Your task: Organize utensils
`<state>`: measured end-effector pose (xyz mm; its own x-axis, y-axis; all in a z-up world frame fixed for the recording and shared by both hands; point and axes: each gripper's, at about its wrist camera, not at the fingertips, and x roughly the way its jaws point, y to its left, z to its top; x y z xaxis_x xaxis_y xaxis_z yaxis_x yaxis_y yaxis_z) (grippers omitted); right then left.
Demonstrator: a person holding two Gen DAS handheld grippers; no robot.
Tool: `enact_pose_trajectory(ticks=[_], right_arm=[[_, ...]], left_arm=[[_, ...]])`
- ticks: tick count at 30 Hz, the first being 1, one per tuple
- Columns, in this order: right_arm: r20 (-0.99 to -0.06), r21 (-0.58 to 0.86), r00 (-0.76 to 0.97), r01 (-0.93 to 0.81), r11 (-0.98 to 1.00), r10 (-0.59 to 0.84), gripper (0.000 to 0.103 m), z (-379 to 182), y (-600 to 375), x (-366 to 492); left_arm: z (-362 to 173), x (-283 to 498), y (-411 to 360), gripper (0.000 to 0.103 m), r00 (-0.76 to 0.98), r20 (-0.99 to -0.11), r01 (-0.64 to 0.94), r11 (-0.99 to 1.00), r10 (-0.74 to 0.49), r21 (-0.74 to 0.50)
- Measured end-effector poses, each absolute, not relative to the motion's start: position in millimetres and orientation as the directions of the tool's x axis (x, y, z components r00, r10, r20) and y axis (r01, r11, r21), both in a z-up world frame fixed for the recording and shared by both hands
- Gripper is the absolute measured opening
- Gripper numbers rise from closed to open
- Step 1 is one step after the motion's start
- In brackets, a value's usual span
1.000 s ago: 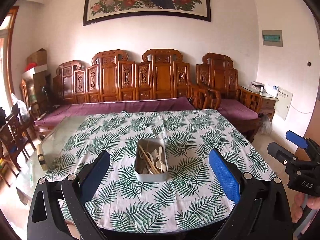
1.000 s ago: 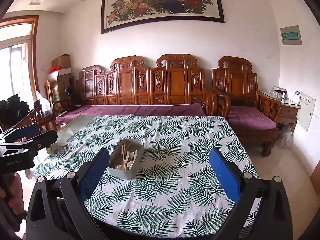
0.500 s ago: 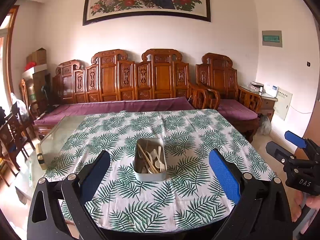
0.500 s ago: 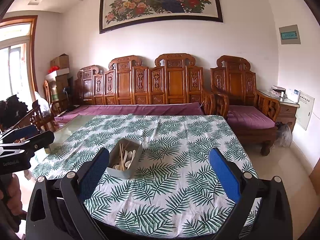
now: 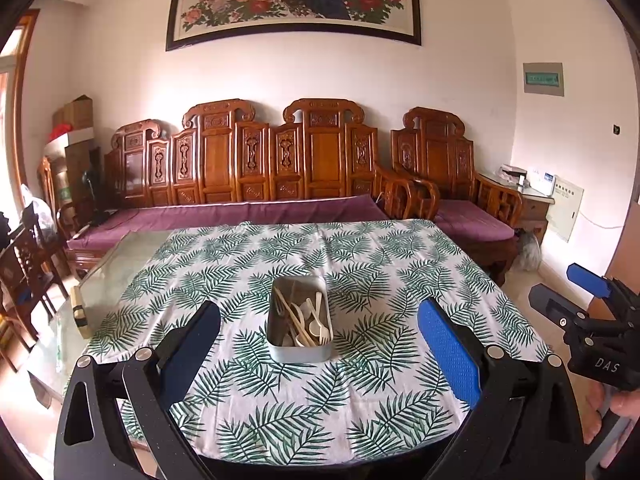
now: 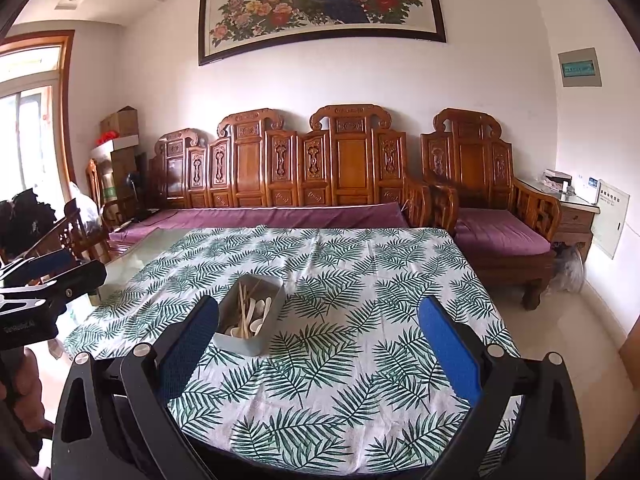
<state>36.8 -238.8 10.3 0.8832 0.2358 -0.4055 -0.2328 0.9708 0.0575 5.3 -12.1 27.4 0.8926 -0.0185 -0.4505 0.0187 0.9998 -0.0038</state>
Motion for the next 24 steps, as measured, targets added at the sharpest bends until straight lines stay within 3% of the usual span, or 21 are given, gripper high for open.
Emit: enact_pose_trajectory(ticks=[24], right_arm=[[-0.405,0.057,0.884,-0.230,0.971,0.233,0.100,8.7,-237.9,35.7]], left_arm=[[27.8,4.6,-13.5,0.095,0.896,-0.444,0.019,1.000,-0.015,0.004]])
